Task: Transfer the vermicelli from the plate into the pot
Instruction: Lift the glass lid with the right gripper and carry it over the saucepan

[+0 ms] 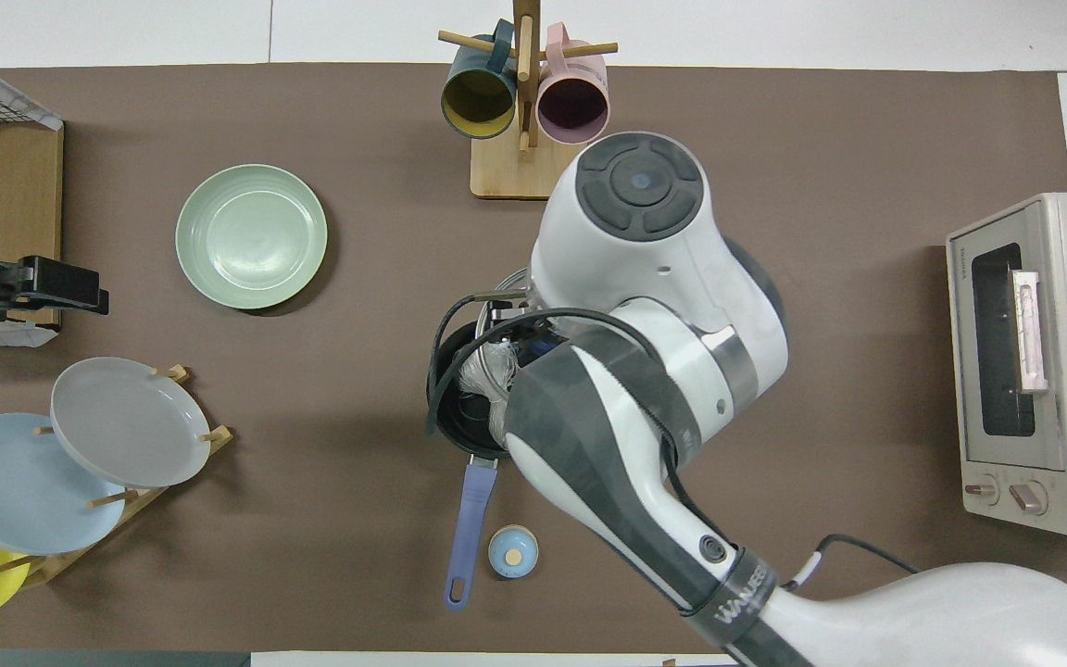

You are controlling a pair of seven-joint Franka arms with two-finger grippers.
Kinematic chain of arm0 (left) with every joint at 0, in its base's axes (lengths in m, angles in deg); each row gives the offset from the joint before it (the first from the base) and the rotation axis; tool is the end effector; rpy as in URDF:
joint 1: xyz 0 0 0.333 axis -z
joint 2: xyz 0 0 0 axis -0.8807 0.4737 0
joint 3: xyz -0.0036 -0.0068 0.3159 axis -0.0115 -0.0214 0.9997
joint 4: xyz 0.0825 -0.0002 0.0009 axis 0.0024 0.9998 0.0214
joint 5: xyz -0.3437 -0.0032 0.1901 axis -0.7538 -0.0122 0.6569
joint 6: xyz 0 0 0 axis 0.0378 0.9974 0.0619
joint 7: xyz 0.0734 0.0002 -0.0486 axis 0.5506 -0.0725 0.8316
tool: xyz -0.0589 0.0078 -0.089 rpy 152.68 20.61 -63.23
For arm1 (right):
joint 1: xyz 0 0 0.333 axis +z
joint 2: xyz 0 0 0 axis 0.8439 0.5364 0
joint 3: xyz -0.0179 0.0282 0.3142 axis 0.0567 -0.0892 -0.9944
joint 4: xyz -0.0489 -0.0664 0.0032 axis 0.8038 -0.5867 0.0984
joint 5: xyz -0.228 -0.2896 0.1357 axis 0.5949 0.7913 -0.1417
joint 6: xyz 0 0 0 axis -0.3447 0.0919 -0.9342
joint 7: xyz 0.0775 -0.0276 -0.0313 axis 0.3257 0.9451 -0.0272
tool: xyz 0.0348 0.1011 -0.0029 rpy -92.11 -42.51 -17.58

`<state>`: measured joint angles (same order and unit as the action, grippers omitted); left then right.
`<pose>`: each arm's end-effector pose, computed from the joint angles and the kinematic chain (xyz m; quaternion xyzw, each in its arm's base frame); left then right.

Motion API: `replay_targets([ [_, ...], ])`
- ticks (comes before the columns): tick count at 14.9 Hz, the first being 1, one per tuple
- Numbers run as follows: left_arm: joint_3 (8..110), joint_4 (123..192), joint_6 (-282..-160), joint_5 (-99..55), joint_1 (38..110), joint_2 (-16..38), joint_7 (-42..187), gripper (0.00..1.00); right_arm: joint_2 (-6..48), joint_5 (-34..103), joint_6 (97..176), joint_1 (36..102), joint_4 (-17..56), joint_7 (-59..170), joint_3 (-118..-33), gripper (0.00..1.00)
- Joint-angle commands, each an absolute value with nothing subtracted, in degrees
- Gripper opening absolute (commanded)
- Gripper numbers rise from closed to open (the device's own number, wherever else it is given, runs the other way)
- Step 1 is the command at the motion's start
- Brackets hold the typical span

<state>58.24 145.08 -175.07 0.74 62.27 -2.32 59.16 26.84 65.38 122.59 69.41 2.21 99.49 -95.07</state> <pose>0.5352 -0.0443 0.6075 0.9997 -0.0171 -0.0049 0.0182 0.5407 0.3747 0.4749 -0.9970 -0.0073 0.0550 0.0536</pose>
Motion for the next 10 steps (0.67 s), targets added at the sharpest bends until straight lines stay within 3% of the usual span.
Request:
replay_targets([
  [1,59.2,142.7,-173.0,2.4,64.6,-1.1,59.4,1.00,27.1,67.3,123.5,71.8,1.1,105.2,-95.5,0.59],
  [10,59.5,142.7,-171.6,4.1,64.7,-1.0,59.4,1.00,27.5,69.5,128.6,76.8,6.3,112.6,-95.5,0.60],
])
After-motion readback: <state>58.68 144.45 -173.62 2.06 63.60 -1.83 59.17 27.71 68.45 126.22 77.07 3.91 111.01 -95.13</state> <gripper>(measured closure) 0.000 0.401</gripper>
